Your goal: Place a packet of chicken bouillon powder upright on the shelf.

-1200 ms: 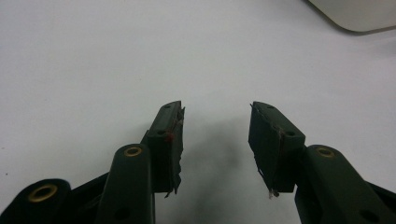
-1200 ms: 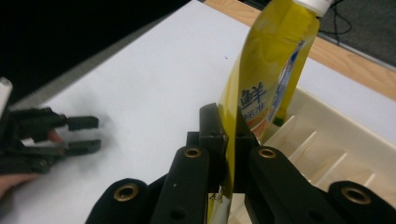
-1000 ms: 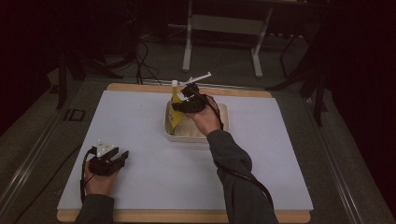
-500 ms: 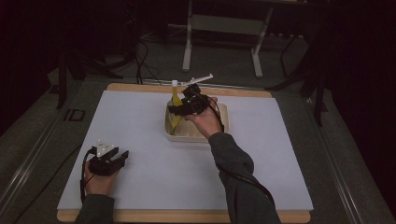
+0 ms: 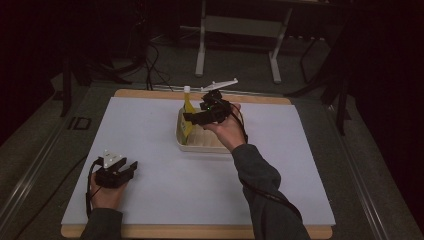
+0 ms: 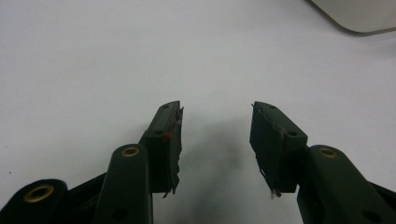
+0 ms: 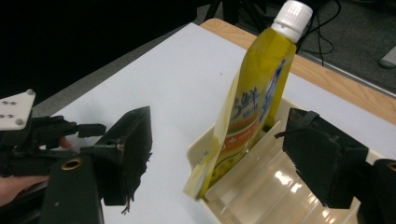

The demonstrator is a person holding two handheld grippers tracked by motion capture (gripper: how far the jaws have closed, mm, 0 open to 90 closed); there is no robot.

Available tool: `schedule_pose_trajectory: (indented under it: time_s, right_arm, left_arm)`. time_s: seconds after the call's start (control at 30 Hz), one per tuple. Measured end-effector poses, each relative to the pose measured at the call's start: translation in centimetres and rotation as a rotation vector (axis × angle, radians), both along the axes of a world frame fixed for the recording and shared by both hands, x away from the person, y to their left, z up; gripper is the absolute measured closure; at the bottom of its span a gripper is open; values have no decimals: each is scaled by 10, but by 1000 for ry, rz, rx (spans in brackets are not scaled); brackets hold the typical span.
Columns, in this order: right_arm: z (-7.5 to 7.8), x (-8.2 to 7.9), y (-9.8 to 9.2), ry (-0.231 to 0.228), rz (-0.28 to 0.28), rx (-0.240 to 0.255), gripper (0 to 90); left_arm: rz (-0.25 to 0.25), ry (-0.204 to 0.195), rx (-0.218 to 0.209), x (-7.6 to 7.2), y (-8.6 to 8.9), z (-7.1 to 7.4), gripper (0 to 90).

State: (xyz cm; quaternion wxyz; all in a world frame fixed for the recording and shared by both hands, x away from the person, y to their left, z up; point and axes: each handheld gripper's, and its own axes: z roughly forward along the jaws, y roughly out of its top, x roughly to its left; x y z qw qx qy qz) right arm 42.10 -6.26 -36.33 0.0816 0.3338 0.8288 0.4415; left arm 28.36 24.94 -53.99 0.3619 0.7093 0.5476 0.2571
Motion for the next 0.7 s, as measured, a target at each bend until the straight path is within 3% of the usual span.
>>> schedule_pose_trajectory:
  time_s: [0.4, 0.7]
  right_arm:
    - [-4, -14, -24, 28, 18, 38, 245]
    - [-21, -30, -49, 56, 29, 26, 245]
  left_arm:
    - [5, 0, -1, 0, 0, 0, 524]
    - [14, 2, 1, 0, 0, 0, 518]
